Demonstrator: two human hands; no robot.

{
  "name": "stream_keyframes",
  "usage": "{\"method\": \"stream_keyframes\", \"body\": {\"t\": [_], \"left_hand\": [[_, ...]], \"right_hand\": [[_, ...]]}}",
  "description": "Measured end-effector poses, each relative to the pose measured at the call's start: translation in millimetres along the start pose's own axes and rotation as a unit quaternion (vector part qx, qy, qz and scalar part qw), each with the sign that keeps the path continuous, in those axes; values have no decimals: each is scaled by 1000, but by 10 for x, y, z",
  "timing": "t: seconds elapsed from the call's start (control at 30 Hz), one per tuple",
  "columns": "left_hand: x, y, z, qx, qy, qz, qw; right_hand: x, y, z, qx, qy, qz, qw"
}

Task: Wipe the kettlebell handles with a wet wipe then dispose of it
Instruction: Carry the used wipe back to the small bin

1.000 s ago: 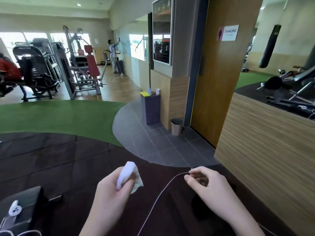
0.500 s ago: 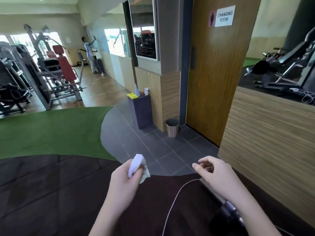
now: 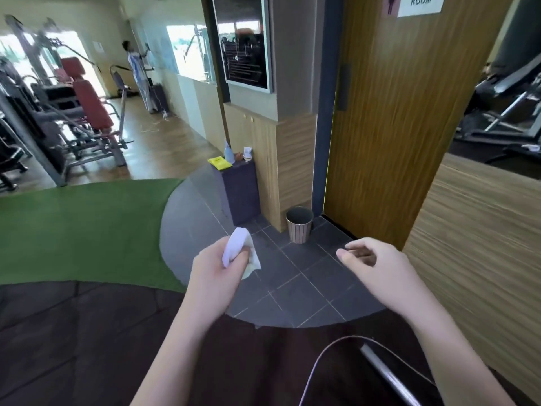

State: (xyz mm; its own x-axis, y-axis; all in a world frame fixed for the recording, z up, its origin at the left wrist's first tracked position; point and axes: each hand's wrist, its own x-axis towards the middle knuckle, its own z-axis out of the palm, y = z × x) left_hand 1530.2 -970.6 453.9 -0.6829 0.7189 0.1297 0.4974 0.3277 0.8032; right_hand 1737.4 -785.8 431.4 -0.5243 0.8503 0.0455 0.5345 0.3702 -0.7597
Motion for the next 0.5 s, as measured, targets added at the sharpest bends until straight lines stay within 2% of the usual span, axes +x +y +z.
{"method": "stream_keyframes", "body": {"t": [0.13, 0.33, 0.5], "left_hand": [[896, 28, 167, 15, -6, 15, 1000], [2261, -92, 390, -3, -46, 29, 999], [3699, -329, 742, -7, -71, 50, 996]], "right_hand": [[846, -18, 86, -26, 2, -6, 1000], [2118, -100, 259, -27, 16, 26, 999], [3316, -102, 622, -20, 53, 63, 996]]}}
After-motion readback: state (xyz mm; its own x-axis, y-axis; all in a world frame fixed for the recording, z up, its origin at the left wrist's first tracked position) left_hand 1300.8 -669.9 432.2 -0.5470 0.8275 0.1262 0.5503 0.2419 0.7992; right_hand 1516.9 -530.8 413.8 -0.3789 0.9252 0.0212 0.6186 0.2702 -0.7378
